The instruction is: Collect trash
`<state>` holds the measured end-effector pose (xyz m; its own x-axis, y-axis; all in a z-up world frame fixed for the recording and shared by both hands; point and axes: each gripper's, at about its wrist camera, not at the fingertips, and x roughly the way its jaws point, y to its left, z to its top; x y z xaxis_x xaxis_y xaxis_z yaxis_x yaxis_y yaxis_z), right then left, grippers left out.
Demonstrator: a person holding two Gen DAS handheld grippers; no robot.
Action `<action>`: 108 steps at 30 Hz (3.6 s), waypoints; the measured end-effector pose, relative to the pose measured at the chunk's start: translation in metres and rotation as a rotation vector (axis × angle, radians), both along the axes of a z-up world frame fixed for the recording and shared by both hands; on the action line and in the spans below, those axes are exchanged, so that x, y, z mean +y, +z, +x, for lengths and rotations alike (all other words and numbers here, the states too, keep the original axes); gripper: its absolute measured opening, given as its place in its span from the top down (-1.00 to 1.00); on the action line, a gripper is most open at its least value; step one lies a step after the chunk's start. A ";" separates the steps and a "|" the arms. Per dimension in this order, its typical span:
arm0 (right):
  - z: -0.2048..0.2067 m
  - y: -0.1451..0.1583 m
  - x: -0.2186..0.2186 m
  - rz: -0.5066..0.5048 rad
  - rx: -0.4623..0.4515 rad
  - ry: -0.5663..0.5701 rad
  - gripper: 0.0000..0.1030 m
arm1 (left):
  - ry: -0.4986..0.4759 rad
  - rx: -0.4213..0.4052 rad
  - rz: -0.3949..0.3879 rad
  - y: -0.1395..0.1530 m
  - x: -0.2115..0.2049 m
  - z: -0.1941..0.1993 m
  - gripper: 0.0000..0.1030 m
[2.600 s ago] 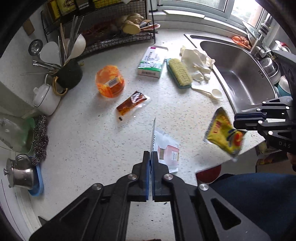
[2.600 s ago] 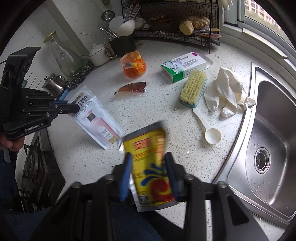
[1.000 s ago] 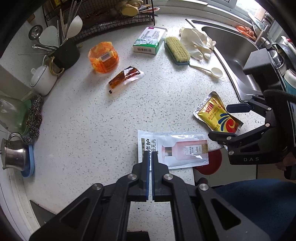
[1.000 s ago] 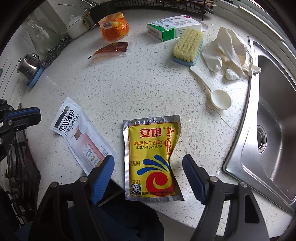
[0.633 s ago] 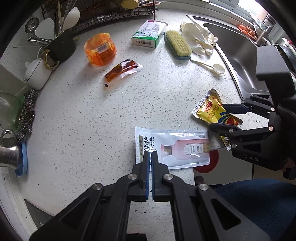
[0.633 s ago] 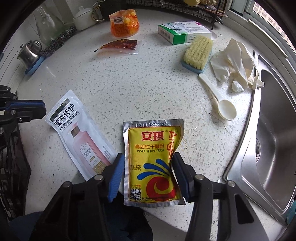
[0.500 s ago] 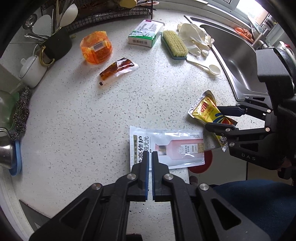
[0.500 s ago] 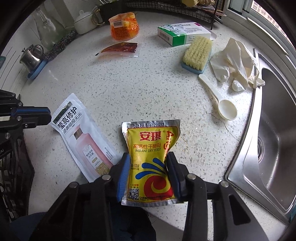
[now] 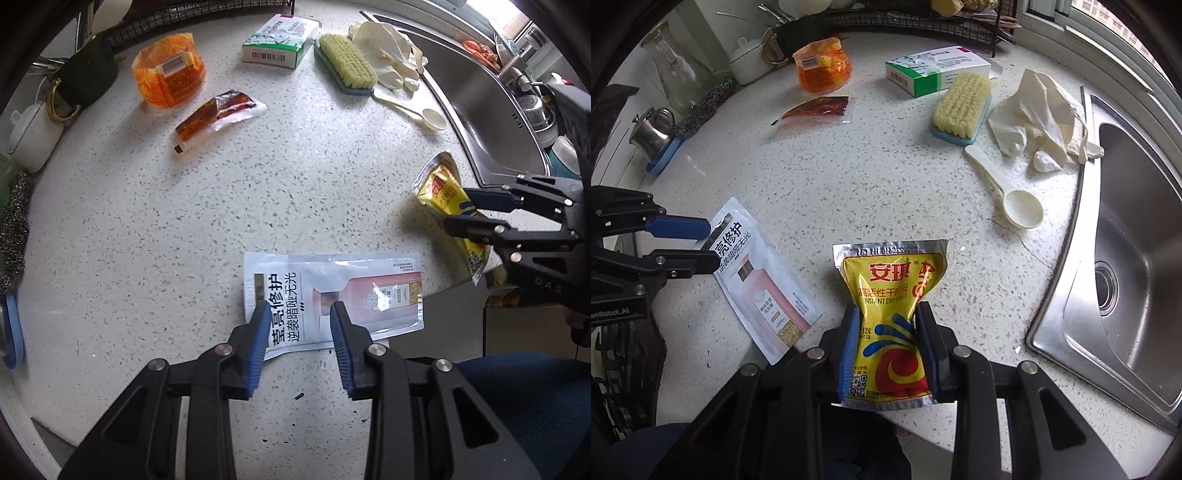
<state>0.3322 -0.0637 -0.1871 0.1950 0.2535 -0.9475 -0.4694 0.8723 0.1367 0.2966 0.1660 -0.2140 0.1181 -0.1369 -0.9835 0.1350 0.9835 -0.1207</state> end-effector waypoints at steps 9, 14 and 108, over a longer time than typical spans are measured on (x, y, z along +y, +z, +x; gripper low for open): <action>0.012 0.011 -0.019 0.028 0.015 -0.067 0.45 | -0.039 -0.003 -0.032 -0.012 -0.006 0.017 0.40; 0.012 0.010 -0.015 0.036 0.024 -0.073 0.45 | -0.034 -0.010 -0.032 0.001 0.001 0.023 0.40; -0.137 0.083 -0.192 0.201 -0.161 -0.296 0.45 | -0.327 -0.281 0.019 0.120 -0.233 -0.067 1.00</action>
<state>0.1950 -0.2554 -0.1041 0.4293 0.3419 -0.8360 -0.2311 0.9363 0.2643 0.2292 -0.0668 -0.0945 0.3354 -0.1941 -0.9219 0.4651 0.8851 -0.0172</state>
